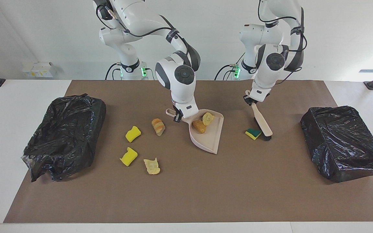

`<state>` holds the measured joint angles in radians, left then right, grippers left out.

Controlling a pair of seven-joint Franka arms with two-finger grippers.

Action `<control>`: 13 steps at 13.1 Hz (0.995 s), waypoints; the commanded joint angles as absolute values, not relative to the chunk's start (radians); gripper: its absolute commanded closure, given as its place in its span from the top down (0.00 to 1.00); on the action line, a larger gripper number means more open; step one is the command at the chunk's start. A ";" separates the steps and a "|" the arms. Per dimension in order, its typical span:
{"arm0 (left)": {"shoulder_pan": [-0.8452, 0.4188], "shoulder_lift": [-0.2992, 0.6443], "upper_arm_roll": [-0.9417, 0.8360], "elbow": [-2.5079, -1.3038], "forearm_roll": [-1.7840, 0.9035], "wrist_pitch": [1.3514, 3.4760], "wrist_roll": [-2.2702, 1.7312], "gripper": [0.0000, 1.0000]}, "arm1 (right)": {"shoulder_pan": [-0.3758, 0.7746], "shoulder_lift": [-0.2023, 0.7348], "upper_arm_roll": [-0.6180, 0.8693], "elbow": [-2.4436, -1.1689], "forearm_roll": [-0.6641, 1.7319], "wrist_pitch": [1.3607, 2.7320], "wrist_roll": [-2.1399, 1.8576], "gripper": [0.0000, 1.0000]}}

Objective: Sweep and dump trash in bin
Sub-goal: 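Sweep the crusts and green sponge into the dustpan held by the right gripper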

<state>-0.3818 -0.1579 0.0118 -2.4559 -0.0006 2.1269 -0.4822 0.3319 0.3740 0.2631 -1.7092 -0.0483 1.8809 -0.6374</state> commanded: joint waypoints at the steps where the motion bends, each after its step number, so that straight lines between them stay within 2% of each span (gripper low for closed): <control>1: -0.539 -0.085 0.023 -2.448 -0.034 2.241 -0.465 0.00 | 0.321 0.353 0.268 -1.733 -0.034 1.871 -0.673 0.00; 4: -0.688 -0.083 0.021 -2.428 -0.041 2.255 -0.451 0.00 | 0.321 0.353 0.268 -1.733 -0.034 1.871 -0.673 0.00; 6: -0.727 -0.066 0.023 -2.386 -0.051 2.244 -0.451 0.00 | 0.321 0.353 0.268 -1.733 -0.034 1.871 -0.672 0.00; 10: -0.694 -0.019 0.034 -2.278 -0.049 2.102 -0.457 0.00 | 0.321 0.353 0.268 -1.733 -0.034 1.871 -0.669 0.00; 13: -0.596 -0.012 0.035 -2.185 -0.043 2.001 -0.462 0.00 | 0.321 0.353 0.268 -1.727 -0.032 1.865 -0.658 0.00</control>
<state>-0.6613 -0.0275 0.0367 -2.2611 -0.0366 2.0753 -0.4799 0.3320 0.3737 0.2627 -1.7104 -0.0483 1.8808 -0.6374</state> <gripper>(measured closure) 0.736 0.678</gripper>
